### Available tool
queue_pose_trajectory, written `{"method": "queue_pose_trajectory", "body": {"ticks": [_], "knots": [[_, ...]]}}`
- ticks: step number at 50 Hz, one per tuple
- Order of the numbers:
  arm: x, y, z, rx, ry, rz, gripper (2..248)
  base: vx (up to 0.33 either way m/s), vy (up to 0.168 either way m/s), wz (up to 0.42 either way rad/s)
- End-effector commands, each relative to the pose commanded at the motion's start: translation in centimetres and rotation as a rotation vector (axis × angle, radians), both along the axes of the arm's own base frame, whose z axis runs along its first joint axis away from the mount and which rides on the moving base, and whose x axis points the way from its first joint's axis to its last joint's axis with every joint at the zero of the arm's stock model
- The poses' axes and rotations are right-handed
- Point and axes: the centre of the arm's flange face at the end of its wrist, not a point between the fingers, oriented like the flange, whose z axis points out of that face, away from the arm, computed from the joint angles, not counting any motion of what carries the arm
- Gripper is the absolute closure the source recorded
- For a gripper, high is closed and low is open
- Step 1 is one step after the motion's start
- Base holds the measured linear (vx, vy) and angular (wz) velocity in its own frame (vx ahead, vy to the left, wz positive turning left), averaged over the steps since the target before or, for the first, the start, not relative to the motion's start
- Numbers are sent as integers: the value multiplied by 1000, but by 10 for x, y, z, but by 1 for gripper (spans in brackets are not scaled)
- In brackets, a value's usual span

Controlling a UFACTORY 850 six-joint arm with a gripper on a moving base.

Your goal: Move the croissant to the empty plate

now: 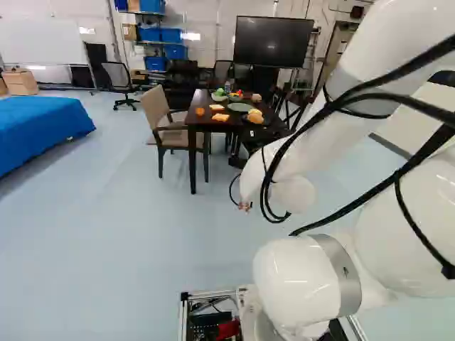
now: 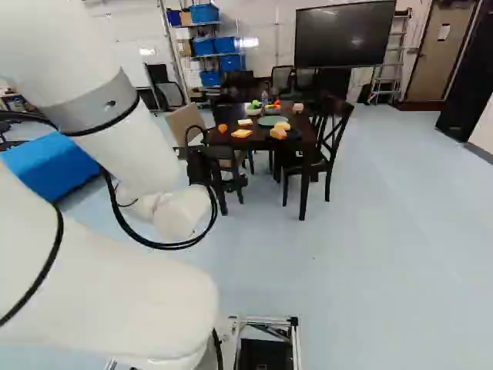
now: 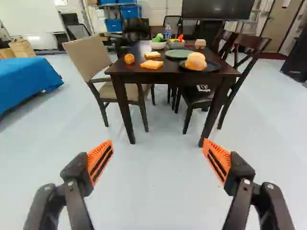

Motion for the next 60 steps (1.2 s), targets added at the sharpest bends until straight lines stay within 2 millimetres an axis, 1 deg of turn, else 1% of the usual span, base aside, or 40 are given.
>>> {"method": "queue_pose_trajectory", "body": {"ticks": [33,60], "knots": [[0,0,0,0,0,0,3,10,0,-1],[0,0,0,0,0,0,3,159,-1,-19]]}}
